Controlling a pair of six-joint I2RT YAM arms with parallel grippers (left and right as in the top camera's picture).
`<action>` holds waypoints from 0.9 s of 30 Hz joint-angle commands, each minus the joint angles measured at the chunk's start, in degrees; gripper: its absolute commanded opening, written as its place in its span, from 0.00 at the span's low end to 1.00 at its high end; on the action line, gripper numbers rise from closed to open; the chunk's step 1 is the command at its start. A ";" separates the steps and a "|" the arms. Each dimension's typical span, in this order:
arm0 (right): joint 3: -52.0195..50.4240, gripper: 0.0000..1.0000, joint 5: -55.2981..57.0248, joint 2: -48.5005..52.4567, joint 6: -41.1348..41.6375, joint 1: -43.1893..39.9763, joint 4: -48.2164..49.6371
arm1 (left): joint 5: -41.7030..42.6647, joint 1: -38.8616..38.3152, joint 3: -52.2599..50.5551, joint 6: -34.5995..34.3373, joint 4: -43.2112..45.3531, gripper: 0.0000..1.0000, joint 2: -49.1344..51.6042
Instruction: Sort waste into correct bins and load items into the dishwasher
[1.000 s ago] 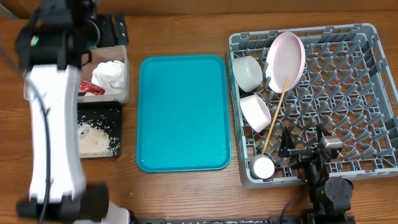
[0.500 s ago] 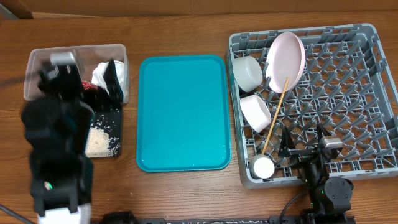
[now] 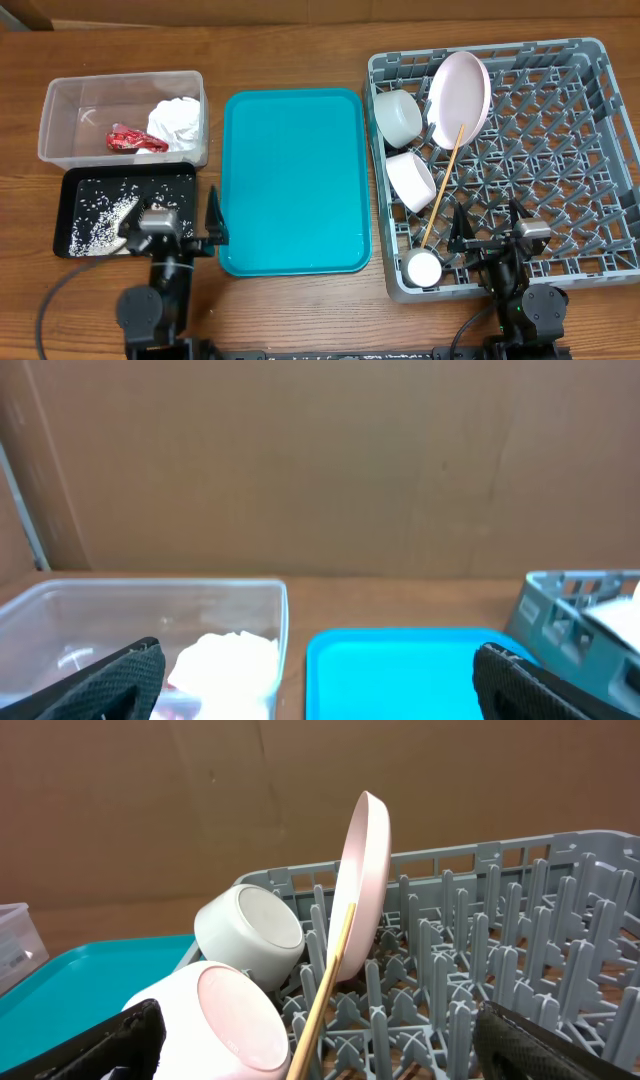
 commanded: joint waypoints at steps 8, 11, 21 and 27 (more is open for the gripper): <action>-0.61 1.00 0.39 -0.61 -0.20 -0.07 0.33 | 0.39 -0.52 -10.86 6.93 1.03 1.00 -12.13; -0.61 1.00 0.37 -0.61 -0.20 -0.07 0.33 | 0.28 -1.55 -11.02 9.49 -0.83 1.00 -13.29; -0.61 1.00 0.37 -0.61 -0.20 -0.07 0.33 | 0.33 -2.40 -11.02 11.56 -9.05 1.00 -13.31; -0.61 1.00 0.39 -0.61 -0.20 -0.07 0.33 | 0.22 -2.40 -11.02 11.56 -9.05 1.00 -13.27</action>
